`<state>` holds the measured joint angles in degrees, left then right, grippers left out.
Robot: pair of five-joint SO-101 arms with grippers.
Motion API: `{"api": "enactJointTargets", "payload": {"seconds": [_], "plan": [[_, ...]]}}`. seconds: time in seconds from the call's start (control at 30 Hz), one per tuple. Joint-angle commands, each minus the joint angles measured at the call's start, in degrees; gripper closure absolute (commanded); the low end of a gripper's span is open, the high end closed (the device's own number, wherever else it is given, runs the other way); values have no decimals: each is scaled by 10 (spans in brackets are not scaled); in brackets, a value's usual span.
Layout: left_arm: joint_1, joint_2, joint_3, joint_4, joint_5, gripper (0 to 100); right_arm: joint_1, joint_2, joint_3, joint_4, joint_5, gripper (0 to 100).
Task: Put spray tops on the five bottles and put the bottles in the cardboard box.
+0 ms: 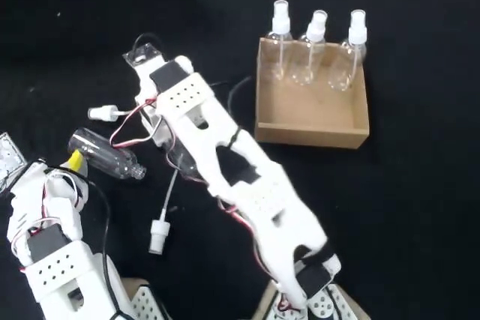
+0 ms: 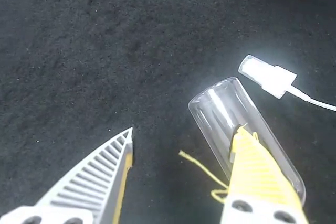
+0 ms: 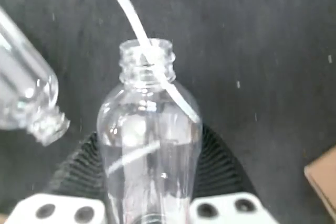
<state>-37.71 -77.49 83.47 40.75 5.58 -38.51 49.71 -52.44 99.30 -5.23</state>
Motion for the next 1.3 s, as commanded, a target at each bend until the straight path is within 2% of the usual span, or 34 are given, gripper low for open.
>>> {"api": "enactJointTargets", "payload": {"seconds": [0.0, 0.13, 0.33, 0.47, 0.63, 0.8, 0.93, 1.13, 1.27], "plan": [[14, -3, -28, 0, 2, 716, 3, -148, 102, -1, -3, 987], [13, -3, -28, 1, 2, 716, 22, -263, 274, -89, 0, 987], [15, -3, -28, 0, 2, 716, 23, -460, 577, -255, 55, 987], [15, -1, -33, 2, 2, 716, 25, -562, 720, -347, 100, 987], [21, 3, -81, 38, -18, 715, 47, -631, 814, -409, 120, 987], [80, 4, -140, 87, -70, 715, 49, -727, 936, -506, 120, 987], [95, 29, -193, 119, -102, 715, 49, -778, 1004, -549, 118, 987], [100, 213, -342, 188, -103, 715, 39, -788, 1023, -554, 114, 987], [129, 345, -445, 240, -104, 715, 33, -815, 1025, -552, 114, 987]]}}
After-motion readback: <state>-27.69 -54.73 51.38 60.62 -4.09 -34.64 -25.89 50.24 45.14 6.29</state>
